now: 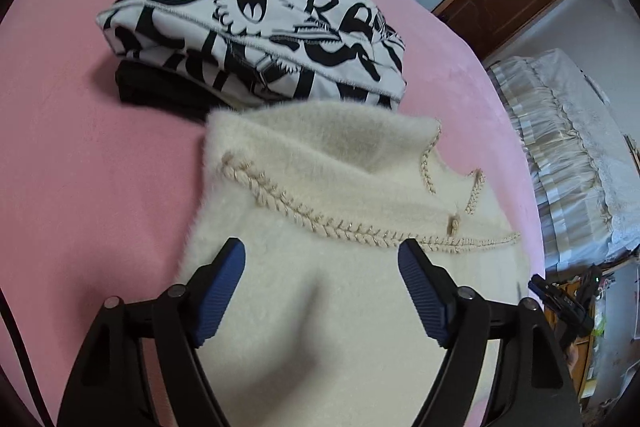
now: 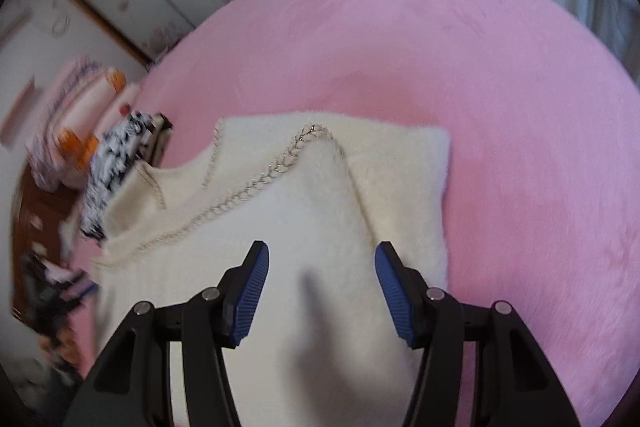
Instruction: Fold large clothes
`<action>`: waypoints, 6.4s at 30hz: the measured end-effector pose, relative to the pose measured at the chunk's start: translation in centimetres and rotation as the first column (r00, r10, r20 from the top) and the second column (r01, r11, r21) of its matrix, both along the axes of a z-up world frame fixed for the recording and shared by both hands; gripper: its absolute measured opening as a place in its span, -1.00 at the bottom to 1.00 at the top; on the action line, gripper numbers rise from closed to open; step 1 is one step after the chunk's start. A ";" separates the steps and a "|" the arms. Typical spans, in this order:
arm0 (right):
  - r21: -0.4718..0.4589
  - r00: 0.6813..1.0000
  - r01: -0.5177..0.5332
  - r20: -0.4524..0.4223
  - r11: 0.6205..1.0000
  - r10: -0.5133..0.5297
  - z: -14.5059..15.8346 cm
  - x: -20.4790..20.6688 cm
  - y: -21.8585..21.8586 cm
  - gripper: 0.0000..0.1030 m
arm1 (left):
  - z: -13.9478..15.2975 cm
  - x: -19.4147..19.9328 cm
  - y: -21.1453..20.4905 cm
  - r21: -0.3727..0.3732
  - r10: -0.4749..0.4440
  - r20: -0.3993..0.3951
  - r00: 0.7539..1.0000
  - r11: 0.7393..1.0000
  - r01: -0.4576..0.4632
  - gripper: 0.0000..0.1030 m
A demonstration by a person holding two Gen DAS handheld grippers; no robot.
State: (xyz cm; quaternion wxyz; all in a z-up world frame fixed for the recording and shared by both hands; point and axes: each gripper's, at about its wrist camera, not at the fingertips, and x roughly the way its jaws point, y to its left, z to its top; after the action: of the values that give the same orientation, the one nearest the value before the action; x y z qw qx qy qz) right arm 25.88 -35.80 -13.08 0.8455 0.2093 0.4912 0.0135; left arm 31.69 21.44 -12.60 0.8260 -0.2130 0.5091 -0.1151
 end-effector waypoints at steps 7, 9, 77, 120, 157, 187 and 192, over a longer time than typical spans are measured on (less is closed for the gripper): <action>-0.110 0.995 -0.097 -0.044 0.989 0.092 -1.9 4.6 1.6 0.10 | -1.0 0.4 1.3 0.155 -0.046 0.025 0.999 0.987 0.042 0.54; -0.120 0.991 -0.124 -0.061 0.985 0.117 -2.5 5.4 1.9 0.10 | -1.5 0.4 1.7 0.177 -0.062 0.032 0.998 0.983 0.055 0.54; -0.261 0.981 -0.025 0.178 0.965 0.073 3.8 4.4 15.3 -0.26 | 2.7 -1.4 -13.8 0.421 -0.019 0.323 0.946 0.898 -0.126 0.09; -0.265 0.995 -0.060 0.066 0.963 0.080 1.7 -6.2 16.3 -0.65 | -0.7 -10.1 -11.5 0.368 0.009 0.097 0.995 0.929 -0.044 0.37; -0.319 0.991 0.107 -0.037 0.942 -0.125 -1.7 -12.5 10.6 -0.62 | -3.2 -14.7 -9.8 0.347 0.074 -0.015 0.997 0.936 -0.064 0.46; -0.303 0.981 -0.058 0.157 0.951 0.110 -0.1 -9.9 20.9 -0.26 | -8.4 -7.4 -4.8 -0.093 0.292 0.142 0.946 0.955 -0.280 0.16; -0.365 0.971 -0.072 0.186 0.928 0.148 0.0 -5.9 22.6 -0.27 | -5.6 -7.4 -6.0 -0.031 0.301 0.246 0.921 0.953 -0.303 -0.54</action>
State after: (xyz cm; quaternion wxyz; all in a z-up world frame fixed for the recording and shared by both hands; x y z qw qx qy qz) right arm 19.99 -13.20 -13.07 0.9142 0.0222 0.4045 -0.0059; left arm 24.31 15.43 -18.21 0.8917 -0.2696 0.3634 -0.0102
